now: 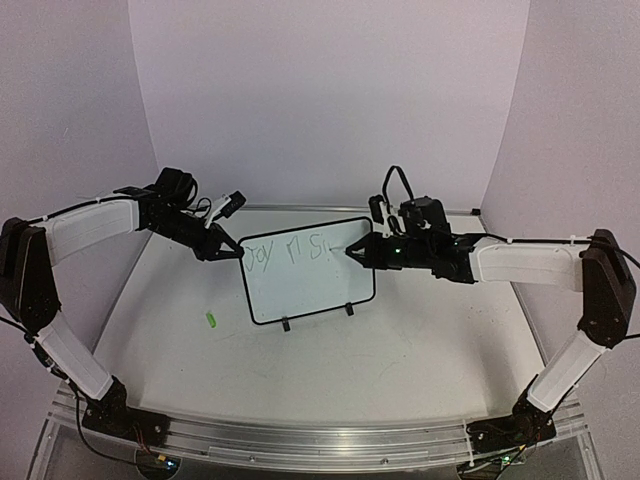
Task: Write a sentence on the whiteboard
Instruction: Write on the whiteboard with the whiteboard marker without the cap.
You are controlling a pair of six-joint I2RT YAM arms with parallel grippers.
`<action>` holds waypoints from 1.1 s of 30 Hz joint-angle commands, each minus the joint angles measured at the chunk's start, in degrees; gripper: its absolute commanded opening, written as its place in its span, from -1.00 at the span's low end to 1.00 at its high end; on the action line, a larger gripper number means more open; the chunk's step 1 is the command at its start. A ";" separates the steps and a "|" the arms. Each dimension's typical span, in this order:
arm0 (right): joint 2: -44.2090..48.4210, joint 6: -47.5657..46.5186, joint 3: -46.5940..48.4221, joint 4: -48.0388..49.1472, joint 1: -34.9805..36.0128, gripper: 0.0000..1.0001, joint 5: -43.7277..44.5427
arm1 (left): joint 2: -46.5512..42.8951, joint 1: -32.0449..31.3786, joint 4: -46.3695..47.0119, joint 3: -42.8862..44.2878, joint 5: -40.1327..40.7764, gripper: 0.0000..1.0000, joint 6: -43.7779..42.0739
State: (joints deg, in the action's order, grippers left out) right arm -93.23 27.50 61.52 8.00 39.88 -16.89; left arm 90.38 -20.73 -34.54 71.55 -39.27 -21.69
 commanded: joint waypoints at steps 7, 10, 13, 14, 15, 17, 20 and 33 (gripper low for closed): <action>1.04 1.44 1.97 4.66 -0.24 -1.00 2.09 | 0.01 -0.35 0.17 0.35 7.35 -1.00 -3.14; 1.33 1.80 1.39 5.61 -0.24 -1.00 2.34 | 0.04 -0.35 0.17 0.35 7.33 -1.00 -3.14; 1.58 1.96 0.93 5.77 -0.24 -1.00 3.42 | 0.06 -0.36 0.17 0.35 7.36 -1.00 -3.12; 1.69 2.03 0.76 5.79 -0.24 -1.00 3.85 | 0.07 -0.35 0.17 0.35 7.35 -1.00 -3.13; 1.86 2.10 0.52 5.79 -0.24 -1.00 4.36 | 0.12 -0.32 0.18 0.35 7.32 -1.00 -3.10; 2.13 2.27 0.07 5.79 -0.23 -1.00 5.34 | 0.09 -0.36 0.14 0.35 7.36 -1.00 -3.12; 2.44 2.53 -0.47 5.79 -0.24 -1.00 6.26 | 0.14 -0.36 0.18 0.36 7.33 -1.00 -3.11; 1.87 3.07 -2.98 4.18 -0.24 -1.00 6.24 | 0.06 -0.36 0.18 0.35 7.27 -1.00 -3.12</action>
State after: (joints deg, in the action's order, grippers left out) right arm -92.09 30.11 59.67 11.93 39.90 -13.06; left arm 90.37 -20.75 -34.50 71.55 -39.20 -21.39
